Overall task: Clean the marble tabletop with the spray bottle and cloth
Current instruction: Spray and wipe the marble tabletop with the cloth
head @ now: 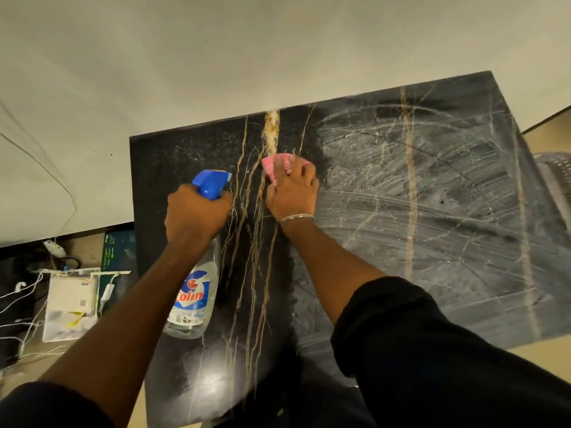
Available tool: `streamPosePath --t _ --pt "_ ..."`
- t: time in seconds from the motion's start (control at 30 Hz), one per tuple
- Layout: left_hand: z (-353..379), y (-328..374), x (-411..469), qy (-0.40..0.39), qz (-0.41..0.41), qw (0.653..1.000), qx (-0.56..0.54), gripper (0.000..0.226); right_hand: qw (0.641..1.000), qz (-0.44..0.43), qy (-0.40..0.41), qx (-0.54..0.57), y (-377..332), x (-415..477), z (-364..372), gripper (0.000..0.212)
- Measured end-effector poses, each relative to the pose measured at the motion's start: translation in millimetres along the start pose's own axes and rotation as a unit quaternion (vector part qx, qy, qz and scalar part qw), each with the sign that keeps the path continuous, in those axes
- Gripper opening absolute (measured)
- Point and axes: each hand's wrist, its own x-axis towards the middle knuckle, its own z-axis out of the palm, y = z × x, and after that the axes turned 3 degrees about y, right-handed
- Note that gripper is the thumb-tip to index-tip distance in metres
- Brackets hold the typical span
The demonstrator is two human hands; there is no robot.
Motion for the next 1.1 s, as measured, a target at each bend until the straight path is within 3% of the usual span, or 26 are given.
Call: streamPosePath --t 0.13,0.23,0.4,0.53,0.6,0.7,0.83,1.1 --pt "3.7 -1.4 -7.7 0.012 -0.01 1.0 0.012 0.034 0.991 -0.126 -0.024 0.024 -27.1 -36.3 10.3 0.058" --pt "6.3 -0.3 -11.4 -0.006 -0.017 1.0 0.008 0.035 0.982 -0.188 -0.025 0.01 -3.6 -33.8 5.3 0.057" --pt "7.5 2.5 -23.1 -0.026 -0.02 0.999 0.003 0.023 0.999 -0.044 0.012 -0.024 59.6 -17.6 -5.7 0.06" --pt "8.3 1.2 -34.9 -0.025 -0.024 0.999 -0.002 0.024 0.999 0.042 0.01 -0.013 37.1 -31.2 -3.9 0.062" --pt "8.1 1.9 -40.6 -0.019 -0.036 0.999 -0.008 0.024 1.0 0.021 -0.001 0.001 12.8 -51.2 0.8 0.062" --pt "8.6 3.0 -45.4 -0.012 -0.033 0.999 0.006 0.024 0.996 -0.084 -0.008 0.033 -15.5 -84.8 11.5 0.06" --pt "9.8 4.8 -48.2 -0.014 -0.02 1.0 0.014 0.021 0.983 -0.18 -0.024 0.017 1.0 -89.5 10.1 0.059" --pt "14.1 3.2 -56.6 -0.032 -0.023 0.999 0.007 0.021 1.0 -0.005 0.013 -0.018 81.6 -73.1 -7.5 0.062"
